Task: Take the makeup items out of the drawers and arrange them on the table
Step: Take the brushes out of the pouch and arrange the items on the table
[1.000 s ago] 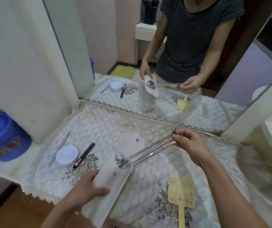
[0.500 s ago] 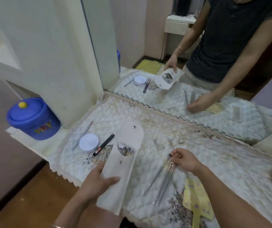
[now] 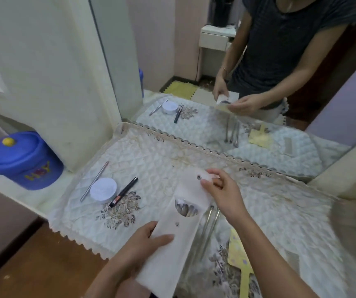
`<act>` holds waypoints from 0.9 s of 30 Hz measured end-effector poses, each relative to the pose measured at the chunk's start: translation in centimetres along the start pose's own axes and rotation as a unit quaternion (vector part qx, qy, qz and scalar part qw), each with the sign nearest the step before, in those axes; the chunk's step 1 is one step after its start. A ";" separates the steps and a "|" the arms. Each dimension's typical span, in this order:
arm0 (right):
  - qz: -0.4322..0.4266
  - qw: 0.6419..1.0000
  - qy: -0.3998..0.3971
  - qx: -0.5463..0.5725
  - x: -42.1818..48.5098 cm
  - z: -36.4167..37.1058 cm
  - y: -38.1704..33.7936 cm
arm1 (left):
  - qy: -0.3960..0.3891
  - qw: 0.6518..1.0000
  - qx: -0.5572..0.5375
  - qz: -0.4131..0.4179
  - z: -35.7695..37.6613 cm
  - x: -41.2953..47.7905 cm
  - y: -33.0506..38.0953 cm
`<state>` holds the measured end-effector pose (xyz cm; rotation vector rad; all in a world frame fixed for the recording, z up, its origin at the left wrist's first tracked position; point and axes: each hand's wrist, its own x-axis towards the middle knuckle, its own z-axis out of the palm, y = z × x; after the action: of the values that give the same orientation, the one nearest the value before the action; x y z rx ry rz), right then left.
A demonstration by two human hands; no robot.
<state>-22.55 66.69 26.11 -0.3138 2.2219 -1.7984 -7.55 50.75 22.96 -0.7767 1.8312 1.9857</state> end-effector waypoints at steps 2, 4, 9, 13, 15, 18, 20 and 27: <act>-0.045 0.997 -0.013 -0.054 -1.6 0.5 -0.2 | 0.001 1.000 0.001 -0.007 0.3 0.3 0.1; -0.082 0.988 -0.056 -0.118 -3.1 1.4 0.1 | -0.009 1.000 -0.022 -0.013 0.6 0.6 0.3; -0.195 0.941 -0.078 -0.266 -5.6 2.6 2.8 | -0.021 0.996 -0.084 -0.027 1.4 0.9 0.8; -0.230 0.926 -0.050 -0.294 -6.0 2.6 3.8 | -0.030 0.991 -0.125 -0.041 1.6 1.0 0.7; -0.241 0.920 -0.051 -0.305 -6.2 2.8 4.3 | -0.037 0.989 -0.139 -0.035 1.6 1.2 0.6; -0.249 0.916 -0.065 -0.308 -6.5 3.1 5.0 | -0.015 0.995 -0.101 -0.019 1.7 1.2 0.6; -0.243 0.913 -0.084 -0.316 -6.8 3.5 5.1 | 0.041 0.998 -0.053 -0.011 1.6 1.7 0.3; -0.020 0.957 -0.015 -0.290 -8.2 2.1 8.5 | 0.181 0.975 0.119 0.048 -0.3 5.1 1.3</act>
<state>-14.10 69.22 17.91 -0.4925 2.6940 -1.1034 -12.31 49.65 20.94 -1.0443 2.3000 1.7168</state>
